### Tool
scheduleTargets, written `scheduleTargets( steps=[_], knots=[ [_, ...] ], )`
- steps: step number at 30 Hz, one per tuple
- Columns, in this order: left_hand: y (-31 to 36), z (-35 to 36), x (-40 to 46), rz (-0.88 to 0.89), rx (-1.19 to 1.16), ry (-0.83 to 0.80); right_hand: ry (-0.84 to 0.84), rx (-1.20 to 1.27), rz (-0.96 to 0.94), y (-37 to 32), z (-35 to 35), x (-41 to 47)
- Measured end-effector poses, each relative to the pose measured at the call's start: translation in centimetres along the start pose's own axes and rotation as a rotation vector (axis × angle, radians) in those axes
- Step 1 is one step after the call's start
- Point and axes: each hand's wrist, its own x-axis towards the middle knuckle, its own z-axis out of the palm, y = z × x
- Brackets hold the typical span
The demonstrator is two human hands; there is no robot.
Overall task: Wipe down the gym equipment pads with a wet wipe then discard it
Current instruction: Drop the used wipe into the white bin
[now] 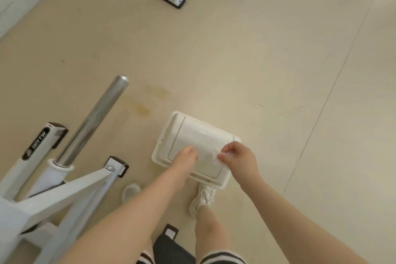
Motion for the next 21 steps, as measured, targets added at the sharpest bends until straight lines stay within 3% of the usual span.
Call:
scheduleTargets(
  steps=[3,7,10,15,21],
  knots=[
    [-1.7,2.7,4.2,-0.186,-0.394,0.12,-0.094,-0.207,-0.126,3.1,0.6,3.6],
    [-2.4,3.4,7.4,-0.246,-0.701,0.165,-0.266,-0.528,-0.283,6.7,2.9,6.9],
    [-2.5,3.2,8.8,-0.229,-0.776,0.153,-0.408,-0.751,-0.374,8.8,4.9,8.1],
    [-2.9,2.4,10.6,-0.224,-0.823,0.133,-0.452,-1.045,-0.371,9.4,8.1,9.1],
    [-2.1,-0.8,6.9,-0.236,-0.635,0.093,-0.542,-1.102,-0.377,5.9,7.8,5.0]
  ],
)
